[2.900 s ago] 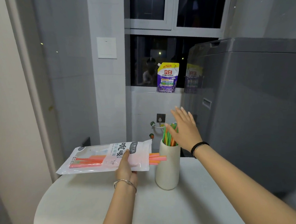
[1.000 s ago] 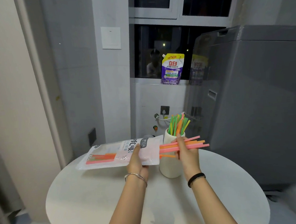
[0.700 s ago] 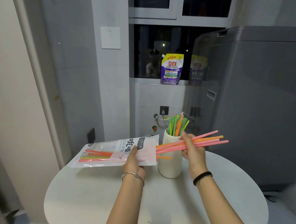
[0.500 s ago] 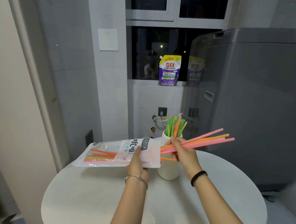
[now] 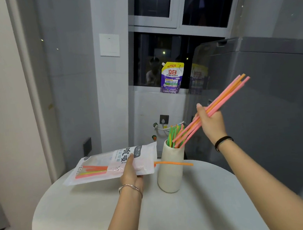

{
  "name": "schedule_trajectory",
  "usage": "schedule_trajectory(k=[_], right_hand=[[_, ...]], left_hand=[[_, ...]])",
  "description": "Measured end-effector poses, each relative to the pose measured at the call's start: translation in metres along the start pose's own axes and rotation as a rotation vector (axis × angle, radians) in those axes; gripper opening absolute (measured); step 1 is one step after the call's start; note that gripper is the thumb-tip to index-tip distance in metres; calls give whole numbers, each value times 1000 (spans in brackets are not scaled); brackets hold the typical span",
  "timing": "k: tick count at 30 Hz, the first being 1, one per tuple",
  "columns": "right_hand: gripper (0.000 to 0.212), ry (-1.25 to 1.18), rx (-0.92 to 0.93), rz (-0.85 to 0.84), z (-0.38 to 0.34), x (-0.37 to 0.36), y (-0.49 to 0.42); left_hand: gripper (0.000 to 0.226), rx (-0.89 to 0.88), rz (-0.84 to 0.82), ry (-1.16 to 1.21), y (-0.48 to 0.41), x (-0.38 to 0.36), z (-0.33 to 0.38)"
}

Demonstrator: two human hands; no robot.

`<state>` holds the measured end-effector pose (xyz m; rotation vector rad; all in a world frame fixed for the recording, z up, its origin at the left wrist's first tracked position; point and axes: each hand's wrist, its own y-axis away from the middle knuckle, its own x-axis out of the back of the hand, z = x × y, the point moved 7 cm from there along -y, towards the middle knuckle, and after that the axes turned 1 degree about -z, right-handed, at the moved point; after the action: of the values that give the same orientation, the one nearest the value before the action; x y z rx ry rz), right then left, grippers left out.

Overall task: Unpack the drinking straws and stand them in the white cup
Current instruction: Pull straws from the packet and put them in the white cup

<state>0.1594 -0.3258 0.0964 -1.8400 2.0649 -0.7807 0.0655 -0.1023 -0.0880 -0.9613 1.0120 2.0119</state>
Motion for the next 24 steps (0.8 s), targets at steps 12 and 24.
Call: schedule_trajectory(k=[12,24], right_hand=[[43,211,77,-160,-6,-34,-17],[47,379,124,-381,-6,-59,-17]], left_hand=[[49,21,-6,-9,-3,1,2],[49,-8,19,24,-1,3,9]])
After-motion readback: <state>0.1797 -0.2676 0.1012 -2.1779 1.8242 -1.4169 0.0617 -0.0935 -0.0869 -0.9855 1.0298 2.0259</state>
